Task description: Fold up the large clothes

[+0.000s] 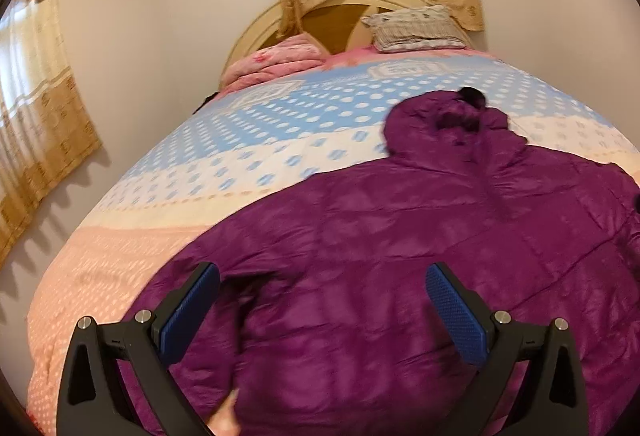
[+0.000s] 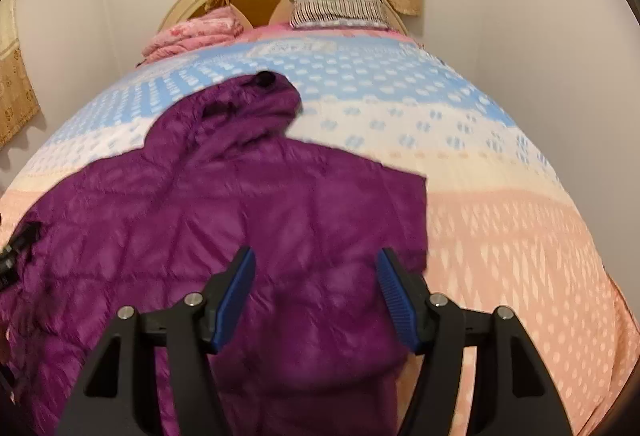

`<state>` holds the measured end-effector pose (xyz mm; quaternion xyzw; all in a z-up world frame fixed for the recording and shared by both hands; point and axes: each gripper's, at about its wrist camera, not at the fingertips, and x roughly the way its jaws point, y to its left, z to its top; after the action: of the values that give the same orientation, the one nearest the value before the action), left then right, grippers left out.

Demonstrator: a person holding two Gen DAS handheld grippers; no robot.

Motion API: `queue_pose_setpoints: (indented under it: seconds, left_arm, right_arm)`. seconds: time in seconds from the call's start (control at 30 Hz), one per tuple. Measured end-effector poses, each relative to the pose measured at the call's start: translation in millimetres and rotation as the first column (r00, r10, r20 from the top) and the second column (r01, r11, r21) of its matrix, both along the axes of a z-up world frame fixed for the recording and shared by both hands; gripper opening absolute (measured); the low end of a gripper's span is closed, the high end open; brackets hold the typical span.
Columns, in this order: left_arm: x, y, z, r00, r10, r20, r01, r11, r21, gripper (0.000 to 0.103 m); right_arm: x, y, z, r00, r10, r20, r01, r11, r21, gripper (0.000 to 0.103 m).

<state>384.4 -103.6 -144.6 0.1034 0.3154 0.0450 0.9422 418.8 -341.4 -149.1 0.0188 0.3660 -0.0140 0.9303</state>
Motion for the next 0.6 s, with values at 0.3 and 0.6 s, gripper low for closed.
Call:
queue_pose_setpoints:
  seconds: [0.3, 0.6]
  left_arm:
    - [30, -21, -52, 0.992, -0.013, -0.127, 0.017, 0.999, 0.032, 0.102]
    - [35, -21, -61, 0.987, -0.028, -0.161, 0.031, 0.999, 0.013, 0.102]
  right_arm:
    - [27, 17, -56, 0.996, 0.014, -0.091, -0.018, 0.999, -0.045, 0.067]
    - [26, 19, -58, 0.996, 0.01, -0.091, -0.016, 0.998, -0.066, 0.068]
